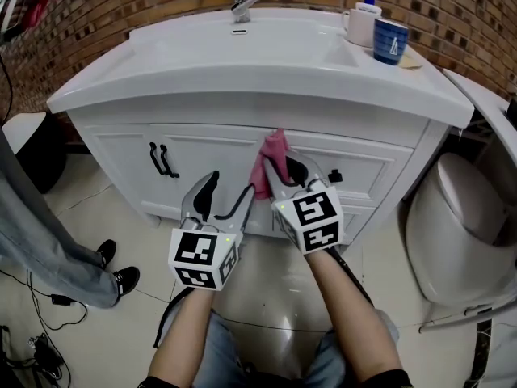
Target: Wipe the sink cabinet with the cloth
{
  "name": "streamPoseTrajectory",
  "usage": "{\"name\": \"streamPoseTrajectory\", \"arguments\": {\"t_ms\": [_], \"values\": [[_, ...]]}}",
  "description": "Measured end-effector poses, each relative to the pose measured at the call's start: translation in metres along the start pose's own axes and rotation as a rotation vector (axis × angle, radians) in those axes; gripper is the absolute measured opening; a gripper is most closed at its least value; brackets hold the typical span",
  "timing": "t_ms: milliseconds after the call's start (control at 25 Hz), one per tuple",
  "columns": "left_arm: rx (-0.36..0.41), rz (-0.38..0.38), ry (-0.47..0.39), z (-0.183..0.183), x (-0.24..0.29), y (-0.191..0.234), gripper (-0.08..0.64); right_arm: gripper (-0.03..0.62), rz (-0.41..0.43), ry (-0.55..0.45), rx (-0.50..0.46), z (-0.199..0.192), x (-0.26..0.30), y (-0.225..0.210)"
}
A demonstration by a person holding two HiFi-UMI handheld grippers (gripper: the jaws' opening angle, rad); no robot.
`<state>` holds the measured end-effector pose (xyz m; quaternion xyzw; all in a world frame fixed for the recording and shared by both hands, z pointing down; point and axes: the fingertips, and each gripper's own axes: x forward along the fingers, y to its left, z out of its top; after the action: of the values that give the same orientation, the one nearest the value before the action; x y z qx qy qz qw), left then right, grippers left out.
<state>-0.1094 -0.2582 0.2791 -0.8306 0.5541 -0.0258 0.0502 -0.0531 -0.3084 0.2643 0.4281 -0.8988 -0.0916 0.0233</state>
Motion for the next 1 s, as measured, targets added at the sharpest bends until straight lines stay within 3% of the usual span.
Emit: {"name": "streamPoseTrajectory", "arguments": {"t_ms": [200,480,800,880,1000], "values": [[0.0,-0.017,-0.001,-0.003,0.006,-0.005,0.287,0.052,-0.09,-0.003,-0.048,-0.001,-0.015,-0.024],[-0.004,-0.09,-0.005,0.0,0.019,-0.04,0.287,0.051,-0.307,0.08,-0.123,-0.011,-0.104,-0.115],[-0.025,-0.134,-0.022,0.008,0.024,-0.069,0.287,0.05,-0.582,0.169,-0.062,-0.043,-0.21,-0.221],[-0.024,-0.136,-0.026,0.01,0.023,-0.074,0.287,0.049,-0.611,0.169,-0.03,-0.048,-0.219,-0.23],[-0.007,-0.135,-0.016,0.006,0.024,-0.078,0.287,0.049,-0.573,0.136,-0.022,-0.043,-0.211,-0.216]]}}
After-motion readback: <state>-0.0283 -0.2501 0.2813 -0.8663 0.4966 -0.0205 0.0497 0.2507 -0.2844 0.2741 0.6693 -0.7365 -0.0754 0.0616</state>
